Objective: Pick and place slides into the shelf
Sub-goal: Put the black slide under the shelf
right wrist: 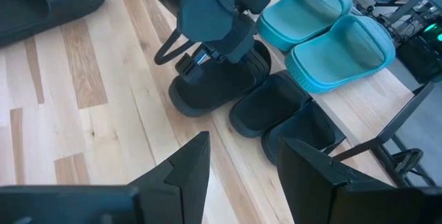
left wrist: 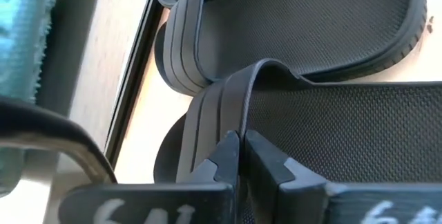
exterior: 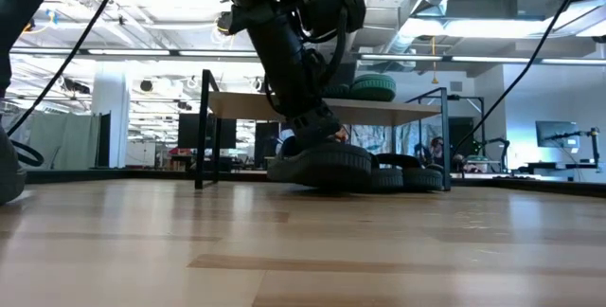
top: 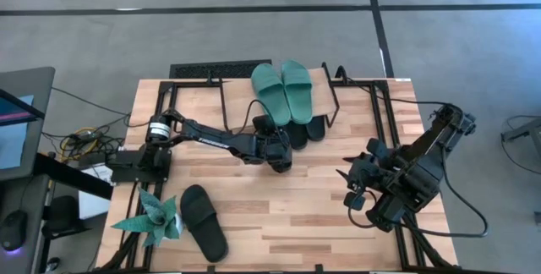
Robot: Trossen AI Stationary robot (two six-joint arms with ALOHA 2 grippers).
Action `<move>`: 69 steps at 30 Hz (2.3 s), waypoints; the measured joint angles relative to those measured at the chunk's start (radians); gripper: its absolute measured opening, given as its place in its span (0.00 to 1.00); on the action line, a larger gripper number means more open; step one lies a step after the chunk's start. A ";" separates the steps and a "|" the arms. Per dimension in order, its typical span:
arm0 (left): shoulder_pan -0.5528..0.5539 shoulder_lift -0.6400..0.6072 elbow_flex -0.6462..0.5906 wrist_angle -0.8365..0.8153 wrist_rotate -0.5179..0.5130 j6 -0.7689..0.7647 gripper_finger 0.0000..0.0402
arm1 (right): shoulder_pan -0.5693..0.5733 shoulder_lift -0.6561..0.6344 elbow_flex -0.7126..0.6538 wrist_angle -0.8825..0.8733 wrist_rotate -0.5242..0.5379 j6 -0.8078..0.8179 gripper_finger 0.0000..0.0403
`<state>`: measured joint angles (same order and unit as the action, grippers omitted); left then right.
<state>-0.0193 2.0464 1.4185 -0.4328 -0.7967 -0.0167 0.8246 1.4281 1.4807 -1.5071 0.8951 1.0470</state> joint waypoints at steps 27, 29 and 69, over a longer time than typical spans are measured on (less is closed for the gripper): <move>-0.090 0.000 0.021 -0.072 0.030 -0.075 0.38 | 0.000 0.000 -0.048 0.021 -0.003 0.018 0.38; -0.105 0.000 0.039 -0.073 0.011 -0.075 0.38 | 0.000 0.000 -0.048 0.019 -0.003 0.018 0.38; -0.192 0.084 0.149 -0.041 0.345 -0.034 0.38 | 0.001 0.000 -0.048 0.038 0.000 0.018 0.38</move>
<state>-0.2117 2.1300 1.5673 -0.4741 -0.4521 -0.0505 0.8253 1.4281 1.4326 -1.4689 0.8956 1.0653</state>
